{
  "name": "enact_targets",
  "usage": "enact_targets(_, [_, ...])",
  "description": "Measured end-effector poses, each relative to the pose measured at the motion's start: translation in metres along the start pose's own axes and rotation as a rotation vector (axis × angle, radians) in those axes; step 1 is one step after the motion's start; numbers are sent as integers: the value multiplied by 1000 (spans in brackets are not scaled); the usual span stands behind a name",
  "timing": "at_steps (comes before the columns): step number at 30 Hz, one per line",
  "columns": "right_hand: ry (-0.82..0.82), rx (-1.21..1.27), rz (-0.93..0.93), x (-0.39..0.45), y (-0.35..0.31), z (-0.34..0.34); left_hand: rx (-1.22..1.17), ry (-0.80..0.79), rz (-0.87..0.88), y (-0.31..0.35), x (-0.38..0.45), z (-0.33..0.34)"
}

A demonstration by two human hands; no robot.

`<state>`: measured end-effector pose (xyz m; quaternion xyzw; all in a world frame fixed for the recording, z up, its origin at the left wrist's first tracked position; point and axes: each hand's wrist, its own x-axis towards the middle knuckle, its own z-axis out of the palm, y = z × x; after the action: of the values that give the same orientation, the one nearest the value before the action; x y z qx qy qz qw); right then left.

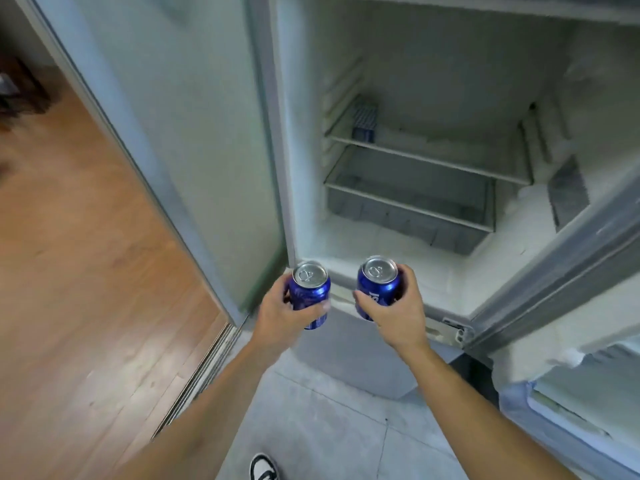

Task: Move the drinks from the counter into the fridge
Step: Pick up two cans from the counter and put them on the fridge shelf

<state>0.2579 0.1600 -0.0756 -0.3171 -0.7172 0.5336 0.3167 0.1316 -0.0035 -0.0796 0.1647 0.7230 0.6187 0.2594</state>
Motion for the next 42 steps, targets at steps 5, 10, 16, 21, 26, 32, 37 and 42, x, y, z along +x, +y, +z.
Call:
enact_targets(5, [202,-9,12,44,-11,-2,63,-133,85,31,79,9])
enact_targets(10, [283,-35,75,110,-8,-10,66,-181,75,64,154,44])
enact_targets(16, [228,-68,155,192,9,-4,52,-123,72,83,220,77])
enact_targets(21, [190,-30,76,246,9,19,5,-70,111,84,248,90])
enact_targets(26, [116,17,50,300,1,49,-42,22,107,85,264,97])
enact_targets(32, [-25,-1,102,356,-7,77,72,91,152,94,280,94])
enact_targets(37, [-62,-63,188,364,0,73,133,113,165,100,285,111])
enact_targets(42, [-148,-256,165,369,5,66,204,169,271,106,299,117])
